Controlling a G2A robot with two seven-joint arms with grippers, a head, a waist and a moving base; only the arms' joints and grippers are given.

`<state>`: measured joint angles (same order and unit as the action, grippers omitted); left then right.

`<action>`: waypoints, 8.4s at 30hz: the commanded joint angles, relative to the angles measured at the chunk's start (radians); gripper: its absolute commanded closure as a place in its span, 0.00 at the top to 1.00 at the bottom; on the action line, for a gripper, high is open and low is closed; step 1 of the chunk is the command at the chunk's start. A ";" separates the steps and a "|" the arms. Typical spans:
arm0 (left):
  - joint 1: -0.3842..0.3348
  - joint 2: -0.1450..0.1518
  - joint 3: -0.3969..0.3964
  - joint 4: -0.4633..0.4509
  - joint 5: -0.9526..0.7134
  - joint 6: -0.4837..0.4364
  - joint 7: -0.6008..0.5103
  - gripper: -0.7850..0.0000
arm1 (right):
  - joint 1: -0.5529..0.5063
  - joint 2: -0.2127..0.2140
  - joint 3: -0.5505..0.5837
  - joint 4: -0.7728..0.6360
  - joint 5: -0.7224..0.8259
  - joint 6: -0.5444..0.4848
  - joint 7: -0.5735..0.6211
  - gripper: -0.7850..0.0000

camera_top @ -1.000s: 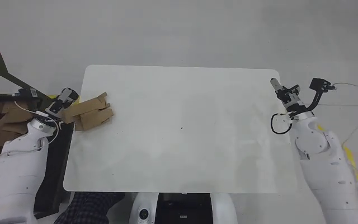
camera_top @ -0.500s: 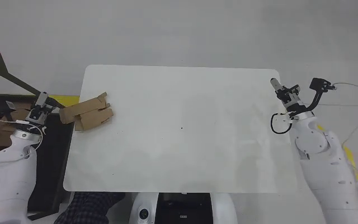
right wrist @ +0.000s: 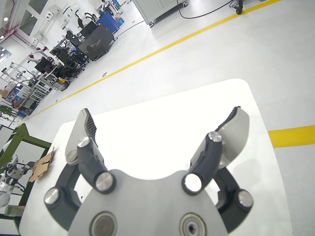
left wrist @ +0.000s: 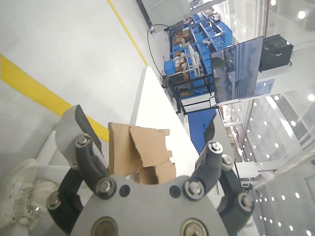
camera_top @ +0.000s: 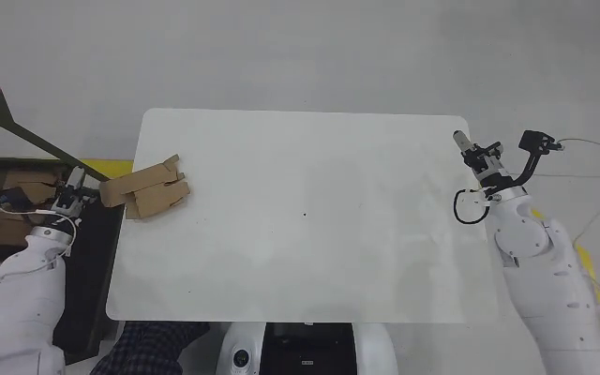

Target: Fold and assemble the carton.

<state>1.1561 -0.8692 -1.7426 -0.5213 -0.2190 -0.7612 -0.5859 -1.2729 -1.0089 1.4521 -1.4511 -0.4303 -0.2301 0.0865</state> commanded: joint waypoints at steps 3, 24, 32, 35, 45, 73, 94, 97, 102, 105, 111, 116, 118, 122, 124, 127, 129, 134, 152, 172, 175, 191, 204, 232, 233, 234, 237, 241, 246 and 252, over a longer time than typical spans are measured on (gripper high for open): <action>-0.060 -0.009 0.036 0.081 0.040 0.002 -0.005 1.00 | 0.000 0.000 0.000 0.000 0.000 0.000 0.000 1.00; -0.156 -0.026 0.113 0.217 0.119 -0.120 -0.098 0.39 | 0.000 0.000 0.000 0.000 0.000 0.000 0.000 1.00; -0.168 -0.024 0.116 0.234 0.124 -0.118 -0.072 0.00 | 0.000 0.000 0.000 0.000 0.000 0.000 0.000 1.00; -0.171 -0.024 0.117 0.237 0.122 -0.116 -0.066 0.00 | 0.000 0.000 0.000 0.000 0.000 0.000 0.000 1.00; -0.171 -0.020 0.095 0.244 0.063 -0.128 -0.058 0.00 | 0.000 0.000 0.000 0.000 0.000 0.000 0.000 1.00; -0.247 -0.023 0.114 -0.161 -0.236 -0.120 -0.353 0.00 | 0.000 0.000 0.000 0.000 0.000 0.000 0.000 1.00; -0.480 -0.171 0.530 -0.255 -0.211 -0.021 -0.366 0.00 | 0.000 0.000 0.000 0.000 0.000 0.000 0.000 1.00; -0.497 -0.189 0.572 -0.270 -0.218 -0.017 -0.364 0.00 | 0.000 0.000 0.000 0.000 0.000 0.000 0.000 1.00; -0.521 -0.220 0.643 -0.298 -0.219 0.006 -0.362 0.00 | 0.000 0.000 0.000 0.000 0.000 0.000 0.000 1.00; -0.537 -0.238 0.691 -0.311 -0.195 0.027 -0.361 0.00 | 0.000 0.000 0.000 0.000 0.000 0.000 0.000 1.00; -0.556 -0.273 0.776 -0.339 -0.186 0.045 -0.399 0.00 | 0.000 0.000 0.000 0.000 0.000 0.000 0.000 1.00; -0.562 -0.298 0.838 -0.346 -0.163 0.049 -0.416 0.00 | 0.000 0.000 0.000 0.000 0.000 0.000 0.000 1.00; -0.563 -0.307 0.856 -0.342 -0.159 0.048 -0.423 0.00 | 0.000 0.000 0.000 0.000 0.000 0.000 0.000 1.00; -0.569 -0.319 0.877 -0.331 -0.156 0.044 -0.431 0.00 | 0.000 0.000 0.000 0.000 0.000 0.000 0.000 1.00; -0.572 -0.323 0.882 -0.329 -0.163 0.038 -0.448 0.00 | 0.000 0.000 0.000 0.000 0.000 0.000 0.000 1.00; -0.576 -0.325 0.882 -0.327 -0.172 0.029 -0.469 0.00 | 0.000 0.000 0.000 0.000 0.000 0.000 0.000 1.00; -0.576 -0.325 0.882 -0.327 -0.172 0.029 -0.469 0.00 | 0.000 0.000 0.000 0.000 0.000 0.000 0.000 1.00; -0.576 -0.325 0.882 -0.327 -0.172 0.029 -0.469 0.00 | 0.000 0.000 0.000 0.000 0.000 0.000 0.000 1.00; -0.576 -0.325 0.882 -0.327 -0.172 0.029 -0.469 0.00 | 0.000 0.000 0.000 0.000 0.000 0.000 0.000 1.00; -0.576 -0.325 0.882 -0.327 -0.172 0.029 -0.469 0.00 | 0.029 -0.003 -0.035 0.039 0.191 -0.230 0.315 1.00; -0.576 -0.325 0.882 -0.327 -0.172 0.029 -0.469 0.00 | 0.060 -0.008 -0.077 0.058 0.227 -0.276 0.398 1.00; -0.576 -0.325 0.882 -0.327 -0.172 0.029 -0.469 0.00 | 0.244 -0.043 -0.286 0.196 0.592 -0.456 0.835 1.00; -0.576 -0.325 0.882 -0.327 -0.172 0.029 -0.469 0.00 | 0.402 -0.092 -0.450 0.307 0.822 -0.482 1.022 1.00; -0.576 -0.325 0.882 -0.327 -0.172 0.029 -0.469 0.72 | 0.570 -0.099 -0.679 0.396 0.931 -0.442 1.062 0.00; -0.576 -0.325 0.882 -0.327 -0.172 0.029 -0.469 1.00 | 0.571 -0.097 -0.683 0.396 0.945 -0.437 1.067 0.00; -0.576 -0.325 0.882 -0.327 -0.172 0.029 -0.469 1.00 | 0.573 -0.095 -0.687 0.397 0.957 -0.431 1.072 0.00; -0.576 -0.325 0.882 -0.327 -0.172 0.029 -0.469 1.00 | 0.574 -0.090 -0.698 0.395 0.995 -0.415 1.089 0.00; -0.576 -0.325 0.882 -0.327 -0.172 0.029 -0.469 1.00 | 0.569 -0.082 -0.702 0.401 1.053 -0.393 1.110 0.00; -0.576 -0.325 0.882 -0.327 -0.172 0.029 -0.469 1.00 | 0.547 -0.065 -0.683 0.420 1.106 -0.383 1.121 0.00; -0.576 -0.325 0.882 -0.327 -0.172 0.029 -0.469 1.00 | 0.482 -0.047 -0.619 0.468 1.208 -0.430 1.073 0.00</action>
<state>0.5802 -1.1937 -0.8609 -0.8487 -0.3907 -0.7324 -1.0545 -0.7768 -1.0583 0.8159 -0.9992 0.7504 -0.6413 1.1789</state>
